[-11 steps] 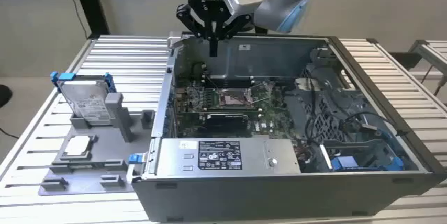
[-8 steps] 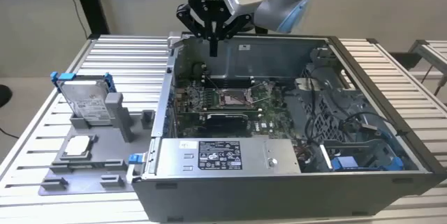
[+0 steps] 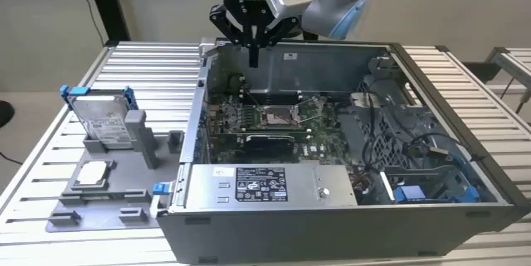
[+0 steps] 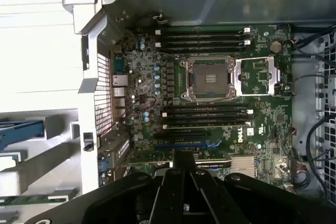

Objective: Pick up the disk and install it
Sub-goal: 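Reach for the disk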

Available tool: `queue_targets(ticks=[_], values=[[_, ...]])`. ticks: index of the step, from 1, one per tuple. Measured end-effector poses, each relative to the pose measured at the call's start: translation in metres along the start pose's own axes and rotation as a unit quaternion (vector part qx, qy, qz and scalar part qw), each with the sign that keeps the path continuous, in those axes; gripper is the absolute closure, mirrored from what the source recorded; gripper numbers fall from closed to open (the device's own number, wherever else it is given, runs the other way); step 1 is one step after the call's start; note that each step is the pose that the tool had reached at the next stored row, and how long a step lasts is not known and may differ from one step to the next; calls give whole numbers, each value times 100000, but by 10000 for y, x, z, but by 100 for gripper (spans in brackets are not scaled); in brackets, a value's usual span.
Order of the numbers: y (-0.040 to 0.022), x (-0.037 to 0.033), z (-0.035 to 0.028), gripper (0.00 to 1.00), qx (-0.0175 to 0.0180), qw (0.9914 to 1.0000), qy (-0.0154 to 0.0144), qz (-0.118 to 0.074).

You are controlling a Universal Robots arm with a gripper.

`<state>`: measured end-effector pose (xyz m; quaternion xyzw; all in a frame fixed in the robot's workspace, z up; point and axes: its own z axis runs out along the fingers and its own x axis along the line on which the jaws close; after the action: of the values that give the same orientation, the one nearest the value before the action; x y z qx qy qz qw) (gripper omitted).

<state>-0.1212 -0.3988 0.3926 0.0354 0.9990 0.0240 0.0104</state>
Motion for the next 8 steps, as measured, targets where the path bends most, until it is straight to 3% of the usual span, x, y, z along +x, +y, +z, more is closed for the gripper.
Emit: queue_targets(ticks=[8], values=[[-1, 21, 0, 100, 0, 100000, 1, 5]])
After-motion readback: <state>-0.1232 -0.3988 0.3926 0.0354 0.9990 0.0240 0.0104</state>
